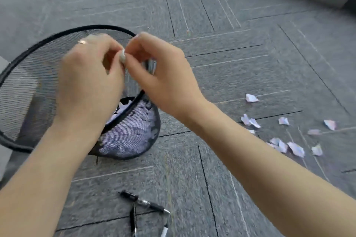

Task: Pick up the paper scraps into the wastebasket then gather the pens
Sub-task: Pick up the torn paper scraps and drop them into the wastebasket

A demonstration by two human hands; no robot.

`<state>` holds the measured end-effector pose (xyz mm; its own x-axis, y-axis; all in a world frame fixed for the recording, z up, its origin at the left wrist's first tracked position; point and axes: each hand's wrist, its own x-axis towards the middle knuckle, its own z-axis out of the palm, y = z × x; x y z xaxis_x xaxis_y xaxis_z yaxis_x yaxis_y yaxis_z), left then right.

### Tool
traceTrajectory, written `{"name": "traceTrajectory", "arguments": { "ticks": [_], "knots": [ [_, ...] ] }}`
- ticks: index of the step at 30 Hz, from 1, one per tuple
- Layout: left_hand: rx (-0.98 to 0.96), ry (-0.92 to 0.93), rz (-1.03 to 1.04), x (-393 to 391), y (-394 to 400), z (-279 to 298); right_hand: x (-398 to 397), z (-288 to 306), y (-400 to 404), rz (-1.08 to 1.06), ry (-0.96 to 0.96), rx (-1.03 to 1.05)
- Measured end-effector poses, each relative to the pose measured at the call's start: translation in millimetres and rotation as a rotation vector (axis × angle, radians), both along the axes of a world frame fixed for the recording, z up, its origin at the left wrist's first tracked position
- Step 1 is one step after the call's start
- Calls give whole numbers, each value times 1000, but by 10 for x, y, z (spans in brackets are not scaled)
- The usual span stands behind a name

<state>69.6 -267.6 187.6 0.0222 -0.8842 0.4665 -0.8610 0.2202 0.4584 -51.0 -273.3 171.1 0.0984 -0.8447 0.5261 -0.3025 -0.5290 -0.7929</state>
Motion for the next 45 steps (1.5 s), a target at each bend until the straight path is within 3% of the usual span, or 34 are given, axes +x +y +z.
{"name": "traceTrajectory", "arguments": {
  "ticks": [3, 5, 8, 12, 17, 24, 30, 34, 40, 45],
  "knots": [
    [-64, 89, -146, -524, 111, -119, -526, -268, 239, -181, -118, -22],
    [-19, 70, -265, -891, 237, -281, -1016, -637, 439, -341, -87, 84],
    [282, -35, -456, -1392, 358, -782, -1832, -1259, 798, -565, 23, 339],
    [705, -226, -521, -1940, 484, -1536, -2742, -1844, 1211, -775, 200, 628],
    [883, -443, -477, -2449, 553, -2076, -3285, -2232, 1485, -727, 422, 778],
    [1021, -368, -359, -2869, 390, -2276, -3404, -2422, 1520, -601, 532, 775],
    [929, -406, -411, -3111, 628, -2410, -3213, -2499, 1550, -667, 350, 690],
    [704, -419, -528, -3152, 775, -2473, -3069, -2513, 1451, -634, 341, 648],
    [401, -413, -468, -2948, 699, -2419, -3092, -2527, 1455, -626, 370, 567],
    [529, -513, -416, -2806, 583, -2428, -3151, -2450, 1443, -702, 312, 546]
  ]
}}
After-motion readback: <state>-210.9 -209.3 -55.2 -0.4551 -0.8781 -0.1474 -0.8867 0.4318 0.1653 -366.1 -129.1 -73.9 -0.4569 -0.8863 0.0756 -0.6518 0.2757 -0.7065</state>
